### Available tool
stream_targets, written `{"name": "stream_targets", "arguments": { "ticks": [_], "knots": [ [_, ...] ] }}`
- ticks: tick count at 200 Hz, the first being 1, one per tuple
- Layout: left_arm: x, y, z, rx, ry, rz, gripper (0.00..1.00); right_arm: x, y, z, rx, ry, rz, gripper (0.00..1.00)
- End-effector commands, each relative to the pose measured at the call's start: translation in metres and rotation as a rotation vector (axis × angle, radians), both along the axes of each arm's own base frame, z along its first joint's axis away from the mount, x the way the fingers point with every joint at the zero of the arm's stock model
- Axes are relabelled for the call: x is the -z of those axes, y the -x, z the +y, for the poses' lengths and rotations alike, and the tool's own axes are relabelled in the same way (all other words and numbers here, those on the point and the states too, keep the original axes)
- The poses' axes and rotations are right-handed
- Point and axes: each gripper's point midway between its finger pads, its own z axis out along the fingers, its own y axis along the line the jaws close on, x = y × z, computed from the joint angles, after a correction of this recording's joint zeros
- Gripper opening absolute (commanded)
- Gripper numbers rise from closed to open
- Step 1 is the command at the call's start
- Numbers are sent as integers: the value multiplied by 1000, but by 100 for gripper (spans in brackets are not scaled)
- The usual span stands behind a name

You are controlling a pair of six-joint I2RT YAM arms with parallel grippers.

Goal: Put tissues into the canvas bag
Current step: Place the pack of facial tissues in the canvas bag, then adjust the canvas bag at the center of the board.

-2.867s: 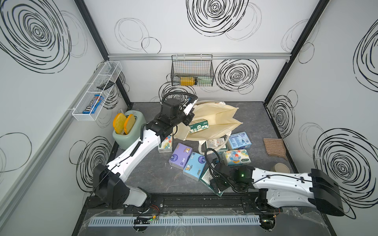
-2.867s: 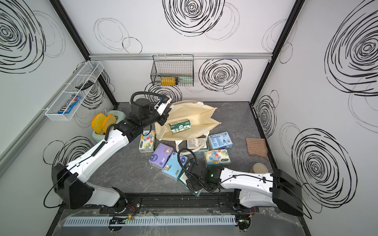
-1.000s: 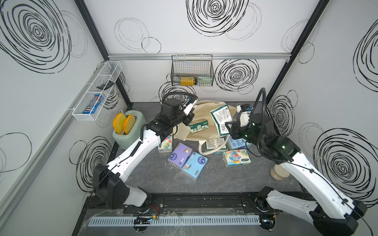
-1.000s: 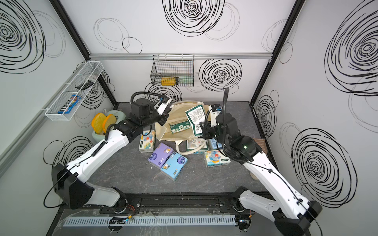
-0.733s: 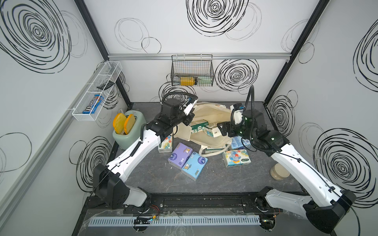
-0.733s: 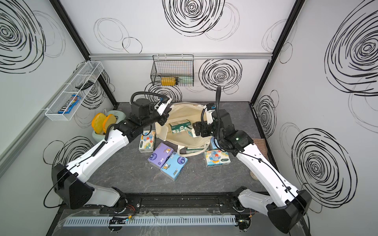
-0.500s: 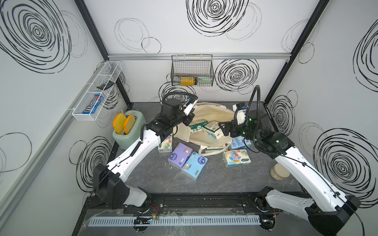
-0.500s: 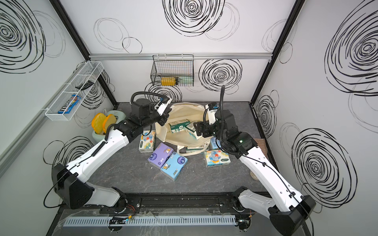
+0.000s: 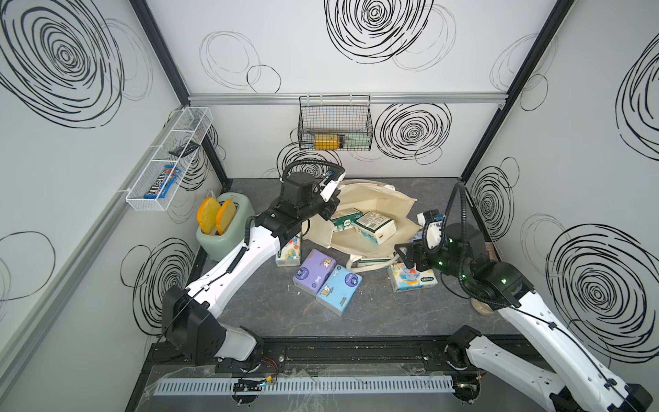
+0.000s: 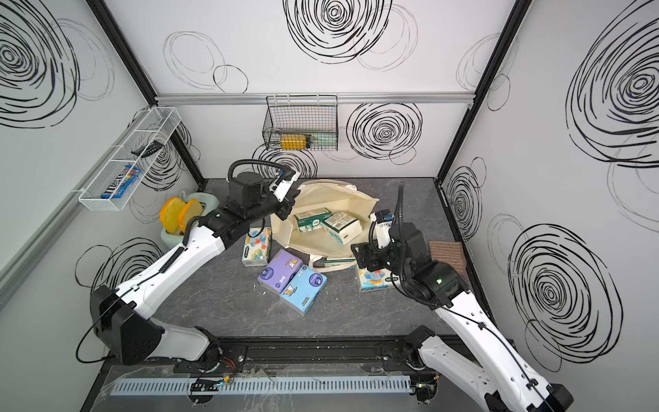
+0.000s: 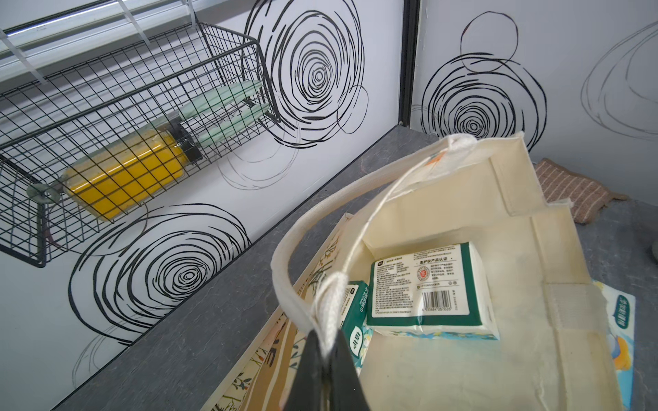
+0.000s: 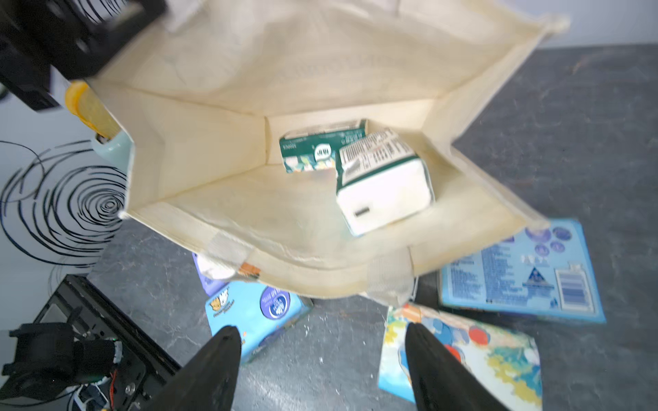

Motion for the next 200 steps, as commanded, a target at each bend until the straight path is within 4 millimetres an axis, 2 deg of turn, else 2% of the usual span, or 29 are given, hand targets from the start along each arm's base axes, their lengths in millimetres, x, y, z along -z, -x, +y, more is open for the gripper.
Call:
{"name": "stream_targets", "arguments": {
  "ticks": [1,27,38,56,84,144,174,191,200],
  "knots": [
    [-55,0,-3,30,123,-121,0,38,15,-18,97,13,133,82],
    [-55,-2,-1,21,126,-114,0,62,17,-41,276,-3,188,87],
    [-55,-4,1,10,135,-109,0,69,20,-40,290,-23,218,88],
    [-54,-11,5,-13,159,-83,0,77,25,-28,251,-80,260,88],
    [-48,-28,13,-69,190,-16,0,77,24,-21,225,-119,253,88],
    [2,-80,26,-153,225,185,0,61,8,-8,164,-92,215,89],
    [19,-103,31,-173,243,244,21,54,-6,-1,131,-53,176,89],
    [27,-114,38,-201,240,267,43,53,-14,1,123,-33,160,89],
    [29,-118,41,-215,237,271,58,51,-18,3,113,-26,147,89]
  ]
}}
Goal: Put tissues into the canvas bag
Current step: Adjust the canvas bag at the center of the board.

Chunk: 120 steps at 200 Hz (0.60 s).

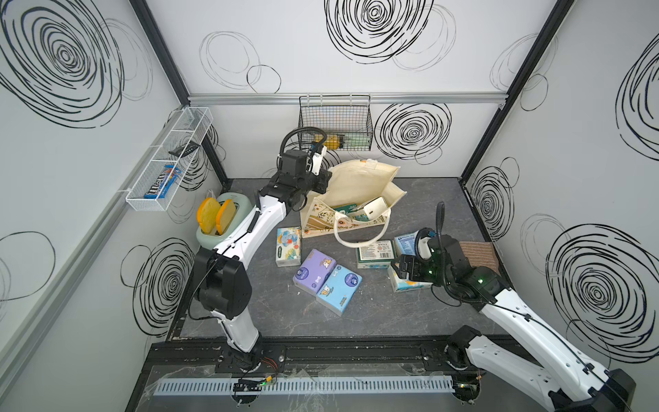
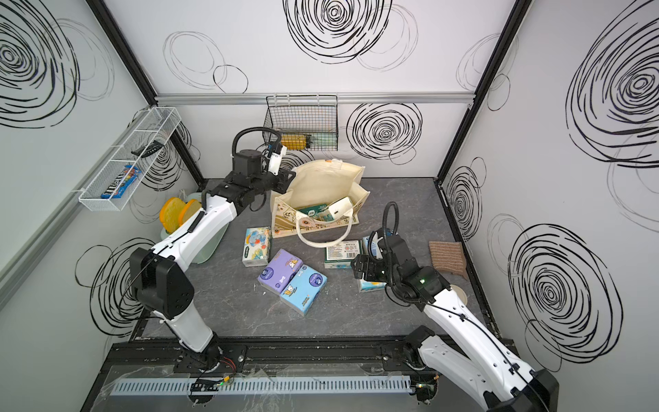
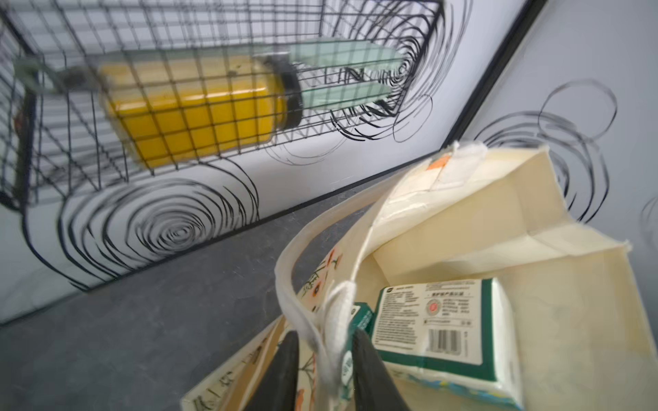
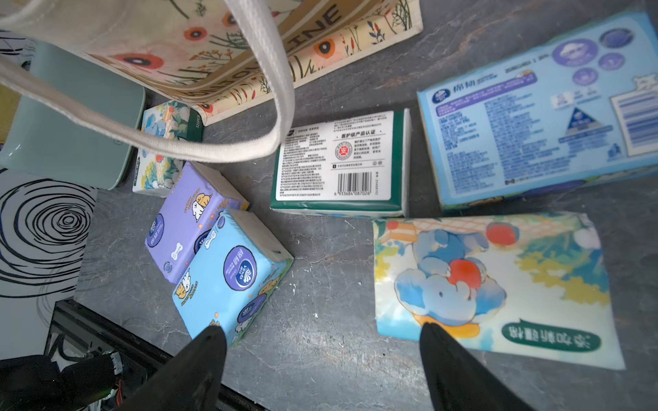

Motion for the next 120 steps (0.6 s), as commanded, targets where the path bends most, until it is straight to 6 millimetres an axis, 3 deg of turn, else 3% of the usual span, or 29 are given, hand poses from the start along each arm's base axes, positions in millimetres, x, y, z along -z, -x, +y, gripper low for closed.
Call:
{"name": "stream_targets", "arguments": {
  "ticks": [1,17,49,55,83,104,120],
  "knots": [
    [0,-10,3,-18,34,30,59,-19,-17,6,-33,8,-86,89],
    [-2,-14,8,-42,26,18,84,-20,-23,8,-47,22,-102,89],
    [-35,-16,19,-110,16,-44,100,-20,-31,13,-112,90,-134,88],
    [-46,-15,25,-143,9,-67,96,-19,-30,15,-129,107,-141,88],
    [-101,-6,71,-404,-44,-158,96,-11,-21,28,-223,148,-159,88],
    [-129,18,95,-496,15,-184,96,-10,-12,46,-307,105,-165,88],
    [-137,47,95,-464,90,-191,96,-13,-6,64,-382,56,-158,88]
  ]
}}
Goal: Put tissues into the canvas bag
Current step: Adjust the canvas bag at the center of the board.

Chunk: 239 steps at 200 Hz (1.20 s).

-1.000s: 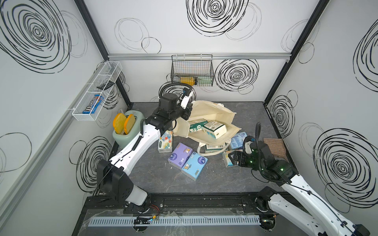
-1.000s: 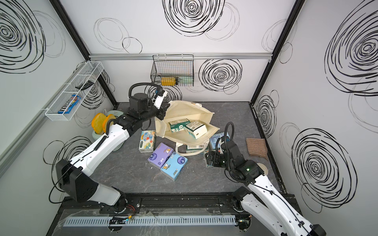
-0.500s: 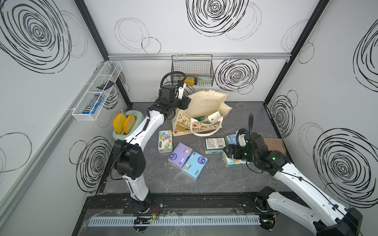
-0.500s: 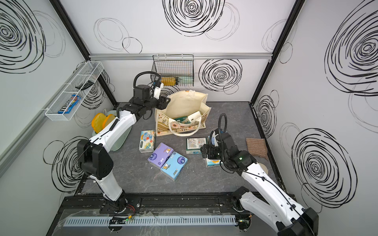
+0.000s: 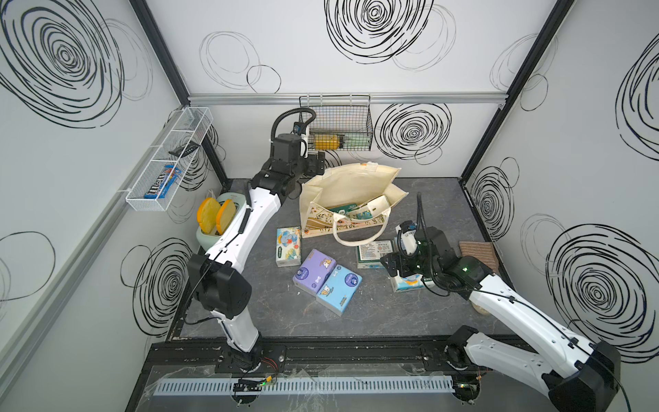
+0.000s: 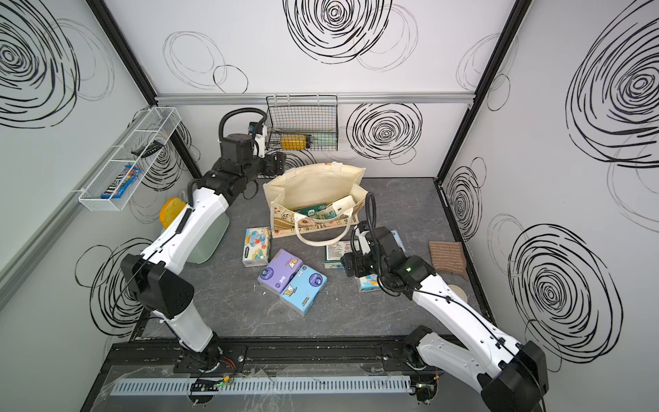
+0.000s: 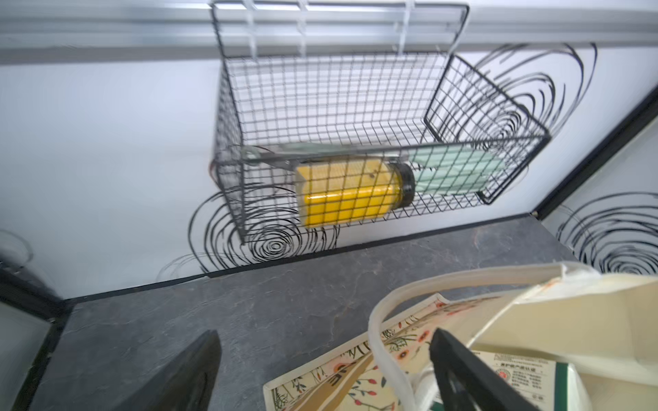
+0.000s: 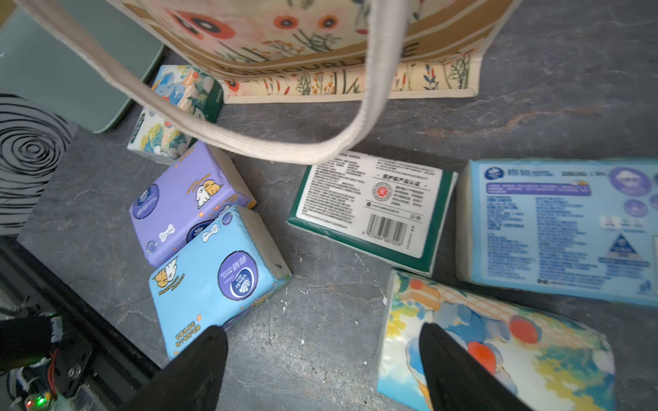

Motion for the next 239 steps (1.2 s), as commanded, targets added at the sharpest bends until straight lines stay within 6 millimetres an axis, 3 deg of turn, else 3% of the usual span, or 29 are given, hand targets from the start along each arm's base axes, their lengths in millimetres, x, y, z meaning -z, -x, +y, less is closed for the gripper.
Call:
{"name": "stream_targets", "arguments": {
  "ticks": [1,22,44,63,83,114,131,158,185,200,224,239],
  "knots": [
    [-49,46,28,-89,105,-97,96,-8,5,26,-130,-52,-21,88],
    [-50,95,28,-22,172,-129,96,-14,-3,44,-171,-83,-41,88],
    [-34,139,31,31,221,-116,96,-35,-45,62,-147,-96,-107,88],
    [-8,167,22,103,271,-55,96,-61,-87,79,-111,-113,-174,88],
    [12,195,18,149,311,-10,96,-77,-117,93,-97,-128,-204,88],
    [37,229,20,176,354,41,96,-88,-152,104,-91,-119,-206,87],
    [50,243,17,202,405,73,96,-90,-158,103,-77,-100,-163,87],
    [68,255,16,199,443,104,96,-96,-145,99,-86,-117,-176,87],
    [97,259,5,196,559,190,98,-99,-111,82,-102,-139,-202,87],
    [117,261,2,159,613,258,98,-101,-81,71,-136,-151,-201,87],
    [154,272,-3,99,664,401,98,-86,-23,66,-256,-178,-142,85],
    [179,285,-11,86,714,502,86,-72,19,72,-380,-212,-83,83]
  ]
}}
